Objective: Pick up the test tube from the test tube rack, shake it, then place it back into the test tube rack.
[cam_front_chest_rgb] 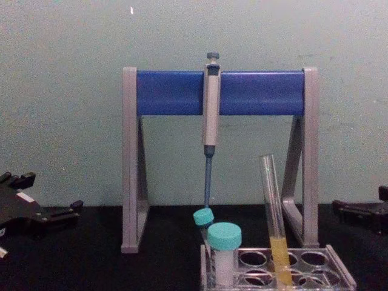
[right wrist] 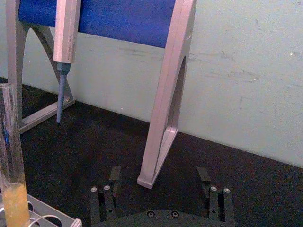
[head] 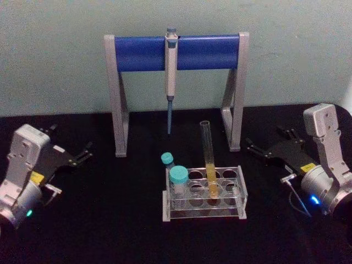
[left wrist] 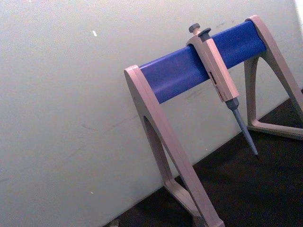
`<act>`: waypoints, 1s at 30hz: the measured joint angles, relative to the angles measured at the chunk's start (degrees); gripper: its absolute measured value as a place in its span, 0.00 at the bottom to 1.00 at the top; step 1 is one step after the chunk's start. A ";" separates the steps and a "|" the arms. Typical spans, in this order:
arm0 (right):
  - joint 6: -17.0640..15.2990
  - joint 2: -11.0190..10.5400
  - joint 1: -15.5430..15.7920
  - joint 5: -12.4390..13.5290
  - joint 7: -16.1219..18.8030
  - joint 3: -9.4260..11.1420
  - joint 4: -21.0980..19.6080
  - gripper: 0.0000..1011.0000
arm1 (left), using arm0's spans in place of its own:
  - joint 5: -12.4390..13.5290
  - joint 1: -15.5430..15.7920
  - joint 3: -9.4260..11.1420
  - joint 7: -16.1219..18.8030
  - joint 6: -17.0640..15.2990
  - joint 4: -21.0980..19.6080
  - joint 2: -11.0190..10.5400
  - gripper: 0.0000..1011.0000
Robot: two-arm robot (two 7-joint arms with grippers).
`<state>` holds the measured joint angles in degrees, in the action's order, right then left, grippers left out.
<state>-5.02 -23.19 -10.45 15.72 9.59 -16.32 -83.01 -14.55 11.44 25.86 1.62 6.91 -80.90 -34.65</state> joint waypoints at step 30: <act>-0.02 -0.10 0.00 -0.03 -0.13 -0.18 -0.08 0.99 | 0.00 0.00 0.00 0.00 0.00 0.00 0.00 0.99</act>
<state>-5.04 -23.29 -10.45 15.69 9.46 -16.50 -83.09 -14.55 11.43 25.86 1.62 6.91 -80.90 -34.65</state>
